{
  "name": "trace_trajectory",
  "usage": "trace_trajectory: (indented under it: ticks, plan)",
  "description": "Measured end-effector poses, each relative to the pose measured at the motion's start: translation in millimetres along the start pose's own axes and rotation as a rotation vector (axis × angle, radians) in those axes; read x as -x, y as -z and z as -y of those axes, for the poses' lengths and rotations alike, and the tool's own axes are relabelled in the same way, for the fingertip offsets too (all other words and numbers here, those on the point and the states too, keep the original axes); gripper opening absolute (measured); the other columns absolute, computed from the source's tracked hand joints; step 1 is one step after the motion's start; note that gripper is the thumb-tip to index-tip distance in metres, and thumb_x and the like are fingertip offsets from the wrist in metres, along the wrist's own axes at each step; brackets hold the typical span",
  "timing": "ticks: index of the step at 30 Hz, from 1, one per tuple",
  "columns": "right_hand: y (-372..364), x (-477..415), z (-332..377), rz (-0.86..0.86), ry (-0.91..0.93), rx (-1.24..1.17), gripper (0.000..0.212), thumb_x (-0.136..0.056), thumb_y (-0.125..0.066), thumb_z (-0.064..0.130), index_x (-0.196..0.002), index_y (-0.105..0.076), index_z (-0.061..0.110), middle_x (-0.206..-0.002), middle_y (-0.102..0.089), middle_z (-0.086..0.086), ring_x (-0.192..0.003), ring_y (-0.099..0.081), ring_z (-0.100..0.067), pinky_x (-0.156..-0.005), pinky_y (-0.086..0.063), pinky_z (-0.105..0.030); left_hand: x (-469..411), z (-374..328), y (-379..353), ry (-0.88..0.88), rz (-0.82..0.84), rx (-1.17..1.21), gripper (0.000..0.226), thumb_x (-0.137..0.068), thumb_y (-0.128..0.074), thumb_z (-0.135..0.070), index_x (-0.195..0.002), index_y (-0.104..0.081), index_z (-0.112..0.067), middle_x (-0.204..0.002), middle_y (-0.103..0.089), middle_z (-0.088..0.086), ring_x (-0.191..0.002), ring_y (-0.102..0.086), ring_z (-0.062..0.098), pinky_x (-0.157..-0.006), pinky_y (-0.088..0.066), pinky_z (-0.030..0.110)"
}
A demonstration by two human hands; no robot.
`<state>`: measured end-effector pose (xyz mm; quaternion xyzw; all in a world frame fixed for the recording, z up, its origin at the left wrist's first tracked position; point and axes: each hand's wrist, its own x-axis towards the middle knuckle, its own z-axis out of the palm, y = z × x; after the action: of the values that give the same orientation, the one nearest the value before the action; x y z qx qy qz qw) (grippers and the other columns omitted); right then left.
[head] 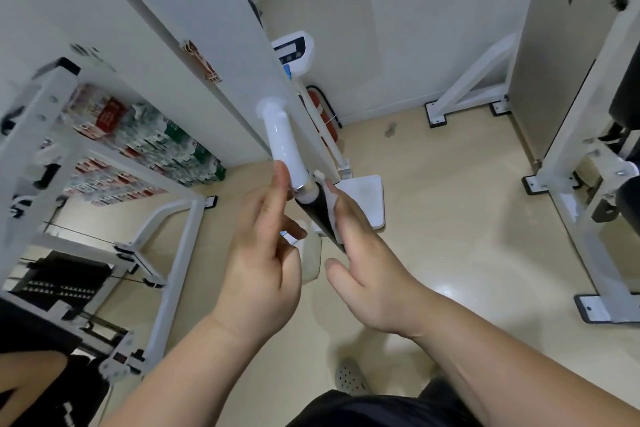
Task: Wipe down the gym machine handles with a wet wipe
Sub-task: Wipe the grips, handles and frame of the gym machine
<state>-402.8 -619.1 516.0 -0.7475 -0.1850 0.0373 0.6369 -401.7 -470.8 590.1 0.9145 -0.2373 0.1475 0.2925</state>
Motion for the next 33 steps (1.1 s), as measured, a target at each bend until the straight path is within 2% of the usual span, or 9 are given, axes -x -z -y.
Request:
trace_trajectory:
  ticks: [5, 12, 18, 20, 22, 25, 28, 31, 33]
  plan:
    - [8.7, 12.9, -19.7, 0.046, -0.155, 0.012, 0.084, -0.084, -0.043, -0.014, -0.157, -0.022, 0.022, -0.157, -0.034, 0.009, -0.146, -0.030, -0.005, -0.123, -0.028, -0.040, -0.7, -5.4, -2.4, 0.030, 0.000, -0.024, 0.091, -0.071, -0.040, 0.019, -0.156, -0.020, -0.006, -0.119, -0.043, -0.002, -0.080, -0.060, 0.014, -0.078, -0.046, 0.012]
    - [-2.8, 8.9, -0.5, -0.020, -0.007, 0.020, 0.087, -0.088, -0.043, -0.004, -0.163, -0.004, 0.015, -0.172, -0.008, 0.006, -0.157, -0.002, -0.001, -0.127, -0.009, -0.022, 2.0, -7.4, -2.5, -0.006, -0.023, -0.012, 0.088, -0.075, -0.041, 0.011, -0.158, -0.020, -0.008, -0.124, -0.037, -0.014, -0.075, -0.059, 0.020, -0.078, -0.048, 0.017]
    - [2.8, 18.3, -20.5, 0.014, -0.192, 0.052, 0.077, -0.087, -0.042, -0.008, -0.155, -0.027, 0.025, -0.154, -0.040, 0.009, -0.145, -0.036, -0.010, -0.120, -0.033, -0.029, 5.5, -7.1, -5.1, 0.037, -0.019, 0.021, 0.090, -0.074, -0.043, 0.012, -0.159, -0.019, -0.005, -0.126, -0.034, -0.019, -0.090, -0.061, 0.025, -0.087, -0.043, 0.015]
    - [0.7, 19.2, -13.2, -0.049, -0.158, 0.030, 0.075, -0.088, -0.041, -0.009, -0.156, -0.030, 0.021, -0.159, -0.038, 0.010, -0.150, -0.031, -0.006, -0.124, -0.028, -0.029, 6.8, -5.5, -4.2, 0.065, -0.001, 0.064, 0.093, -0.075, -0.043, 0.010, -0.161, -0.015, -0.014, -0.127, -0.035, -0.019, -0.086, -0.062, 0.018, -0.085, -0.044, 0.014]
    - [-0.3, 20.5, -2.3, -0.088, -0.104, -0.026, 0.077, -0.089, -0.039, -0.006, -0.160, -0.026, 0.022, -0.165, -0.032, 0.012, -0.154, -0.024, -0.004, -0.127, -0.023, -0.034, 9.7, -2.6, -2.3, 0.095, 0.030, 0.123, 0.099, -0.078, -0.045, 0.008, -0.161, -0.013, -0.035, -0.133, -0.036, -0.017, -0.084, -0.061, 0.014, -0.081, -0.044, 0.009]
    - [2.3, 21.7, 10.8, -0.123, -0.086, -0.151, 0.078, -0.088, -0.036, 0.000, -0.161, -0.025, 0.025, -0.165, -0.033, 0.014, -0.151, -0.031, -0.006, -0.125, -0.028, -0.043, 20.3, -4.3, -6.3, 0.084, 0.083, 0.121, 0.103, -0.088, -0.054, 0.006, -0.155, -0.006, -0.055, -0.149, -0.038, -0.007, -0.095, -0.061, 0.009, -0.083, -0.045, 0.008]
    - [1.3, 23.4, 18.0, -0.155, -0.073, -0.210, 0.078, -0.091, -0.036, -0.003, -0.162, -0.022, 0.026, -0.165, -0.031, 0.015, -0.153, -0.026, -0.004, -0.127, -0.024, -0.042, 34.2, -12.2, -23.3, 0.190, -0.053, 0.201, 0.080, -0.091, -0.067, -0.003, -0.153, -0.030, -0.040, -0.140, -0.049, -0.002, -0.094, -0.067, 0.008, -0.084, -0.049, 0.008]
    - [-5.6, 31.0, 26.2, -0.166, -0.082, -0.242, 0.077, -0.095, -0.038, 0.000, -0.160, -0.019, 0.036, -0.163, -0.031, 0.026, -0.151, -0.026, 0.003, -0.126, -0.026, -0.030, 30.9, -20.0, -35.0, 0.389, -0.202, 0.359, 0.046, -0.085, -0.073, -0.021, -0.118, -0.051, -0.044, -0.108, -0.065, -0.014, -0.086, -0.069, 0.002, -0.075, -0.050, 0.008]
    - [-10.7, 38.6, 31.0, -0.151, -0.106, -0.245, 0.079, -0.092, -0.039, 0.003, -0.158, -0.017, 0.041, -0.164, -0.027, 0.026, -0.153, -0.022, 0.003, -0.128, -0.021, -0.035, 24.5, -18.3, -37.4, 0.412, -0.225, 0.385, 0.030, -0.086, -0.071, -0.021, -0.099, -0.058, -0.045, -0.092, -0.069, -0.016, -0.079, -0.068, 0.001, -0.065, -0.049, 0.009]
